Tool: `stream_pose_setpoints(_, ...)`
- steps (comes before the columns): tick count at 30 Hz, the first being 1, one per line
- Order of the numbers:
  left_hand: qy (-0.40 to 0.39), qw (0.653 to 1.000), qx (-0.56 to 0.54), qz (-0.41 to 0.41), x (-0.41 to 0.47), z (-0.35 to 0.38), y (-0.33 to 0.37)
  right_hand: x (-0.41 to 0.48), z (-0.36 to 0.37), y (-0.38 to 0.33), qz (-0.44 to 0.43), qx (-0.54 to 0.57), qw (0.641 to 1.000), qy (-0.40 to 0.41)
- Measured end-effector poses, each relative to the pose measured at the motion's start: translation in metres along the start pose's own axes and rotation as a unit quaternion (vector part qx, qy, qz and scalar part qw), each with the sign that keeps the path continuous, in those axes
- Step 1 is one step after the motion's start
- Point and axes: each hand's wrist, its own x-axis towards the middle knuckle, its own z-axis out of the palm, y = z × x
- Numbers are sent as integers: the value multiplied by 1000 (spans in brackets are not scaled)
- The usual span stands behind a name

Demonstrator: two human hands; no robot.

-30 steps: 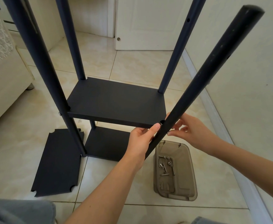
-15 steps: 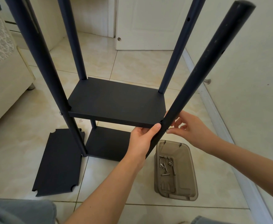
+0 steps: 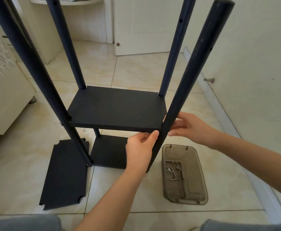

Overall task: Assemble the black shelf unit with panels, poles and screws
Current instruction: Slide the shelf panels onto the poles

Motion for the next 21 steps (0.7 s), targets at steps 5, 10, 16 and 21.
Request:
stream_pose_setpoints(5, 138, 888, 284, 335, -13, -7, 6, 5, -4, 5, 19, 6, 1000, 2)
stream_pose_setpoints(10, 65, 833, 401, 376, 3, -2, 18, 8, -6, 8, 35, 20, 999, 5)
stream_pose_setpoints(16, 33, 828, 419, 371, 21, 1, 25, 6, -7, 5, 36, 38, 999, 7)
stream_pose_setpoints(21, 37, 823, 419, 381, 24, 1, 23, 4, -12, 5, 53, 48, 997, -6)
